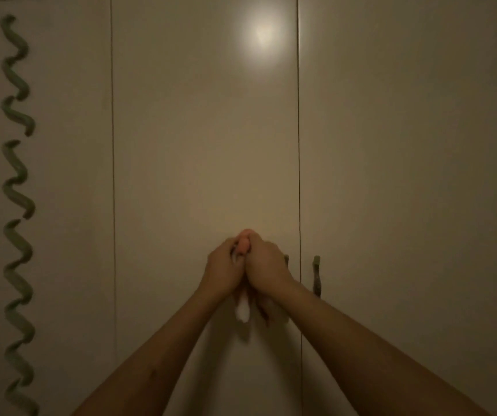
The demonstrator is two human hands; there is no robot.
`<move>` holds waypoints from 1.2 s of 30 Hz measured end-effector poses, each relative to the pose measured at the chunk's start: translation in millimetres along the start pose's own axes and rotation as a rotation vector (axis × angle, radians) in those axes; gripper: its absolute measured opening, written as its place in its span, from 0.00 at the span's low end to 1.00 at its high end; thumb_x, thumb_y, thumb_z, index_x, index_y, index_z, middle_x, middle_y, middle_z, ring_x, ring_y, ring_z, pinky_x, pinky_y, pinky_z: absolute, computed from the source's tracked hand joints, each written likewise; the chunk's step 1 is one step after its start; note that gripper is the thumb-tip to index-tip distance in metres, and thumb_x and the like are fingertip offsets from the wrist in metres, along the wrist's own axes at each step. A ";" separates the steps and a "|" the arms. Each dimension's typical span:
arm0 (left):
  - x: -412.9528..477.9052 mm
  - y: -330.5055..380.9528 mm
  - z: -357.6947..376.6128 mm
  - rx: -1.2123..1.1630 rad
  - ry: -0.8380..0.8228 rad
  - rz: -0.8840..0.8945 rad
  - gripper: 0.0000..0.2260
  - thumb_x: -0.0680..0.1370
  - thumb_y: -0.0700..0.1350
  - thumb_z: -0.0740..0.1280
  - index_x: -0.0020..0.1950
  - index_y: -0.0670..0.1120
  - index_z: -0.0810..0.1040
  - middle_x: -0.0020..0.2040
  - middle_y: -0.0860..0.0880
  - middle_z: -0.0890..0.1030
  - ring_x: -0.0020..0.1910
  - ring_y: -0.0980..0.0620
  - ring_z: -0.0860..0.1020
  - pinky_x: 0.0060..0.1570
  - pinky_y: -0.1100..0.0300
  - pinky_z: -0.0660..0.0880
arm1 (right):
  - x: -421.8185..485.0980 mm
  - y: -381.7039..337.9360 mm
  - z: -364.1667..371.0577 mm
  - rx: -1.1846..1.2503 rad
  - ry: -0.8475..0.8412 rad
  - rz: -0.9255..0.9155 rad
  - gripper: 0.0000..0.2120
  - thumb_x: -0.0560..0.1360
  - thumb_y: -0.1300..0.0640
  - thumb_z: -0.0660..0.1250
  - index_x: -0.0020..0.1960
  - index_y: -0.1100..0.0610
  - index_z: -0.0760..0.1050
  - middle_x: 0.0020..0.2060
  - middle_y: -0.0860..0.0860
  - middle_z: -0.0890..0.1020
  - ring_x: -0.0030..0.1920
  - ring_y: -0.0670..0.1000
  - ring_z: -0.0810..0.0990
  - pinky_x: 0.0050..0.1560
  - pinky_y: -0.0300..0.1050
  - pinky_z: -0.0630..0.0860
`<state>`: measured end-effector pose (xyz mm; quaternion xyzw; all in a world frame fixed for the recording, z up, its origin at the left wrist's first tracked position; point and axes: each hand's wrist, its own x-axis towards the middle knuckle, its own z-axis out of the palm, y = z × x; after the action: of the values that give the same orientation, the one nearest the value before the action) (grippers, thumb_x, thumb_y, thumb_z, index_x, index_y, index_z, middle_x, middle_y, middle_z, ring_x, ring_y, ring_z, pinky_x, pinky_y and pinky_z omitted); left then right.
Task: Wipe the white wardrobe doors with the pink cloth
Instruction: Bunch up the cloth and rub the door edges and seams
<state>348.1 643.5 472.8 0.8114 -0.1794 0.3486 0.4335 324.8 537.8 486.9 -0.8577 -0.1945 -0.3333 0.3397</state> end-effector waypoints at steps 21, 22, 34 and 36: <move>83.3 122.0 48.1 0.428 0.210 0.277 0.05 0.80 0.47 0.55 0.53 0.49 0.69 0.49 0.48 0.70 0.48 0.46 0.70 0.40 0.56 0.68 | 67.0 34.3 -124.4 -0.480 0.237 -0.107 0.15 0.79 0.61 0.56 0.66 0.55 0.66 0.55 0.58 0.72 0.53 0.62 0.73 0.49 0.61 0.74; 83.5 127.0 55.6 0.406 0.203 0.286 0.05 0.80 0.47 0.55 0.52 0.50 0.68 0.48 0.49 0.69 0.47 0.47 0.69 0.38 0.57 0.66 | 64.9 39.8 -130.9 -0.454 0.249 -0.098 0.14 0.79 0.59 0.55 0.64 0.55 0.67 0.55 0.57 0.72 0.53 0.61 0.73 0.49 0.61 0.74; 71.4 217.4 189.4 0.270 0.063 0.407 0.04 0.80 0.45 0.55 0.52 0.48 0.68 0.48 0.48 0.69 0.47 0.46 0.71 0.40 0.55 0.67 | 23.1 140.8 -238.8 -0.427 0.357 0.081 0.18 0.78 0.62 0.57 0.67 0.55 0.67 0.55 0.59 0.72 0.53 0.62 0.73 0.51 0.58 0.73; 65.3 232.8 210.1 0.298 0.043 0.462 0.07 0.80 0.44 0.56 0.56 0.45 0.68 0.53 0.45 0.71 0.51 0.44 0.72 0.44 0.53 0.70 | 15.5 160.9 -255.7 -0.478 0.357 0.089 0.18 0.79 0.62 0.57 0.68 0.56 0.66 0.55 0.59 0.72 0.54 0.62 0.73 0.51 0.57 0.74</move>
<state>341.4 339.8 574.4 0.7962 -0.2973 0.4779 0.2220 313.4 245.6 564.7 -0.8489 -0.0099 -0.4999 0.1715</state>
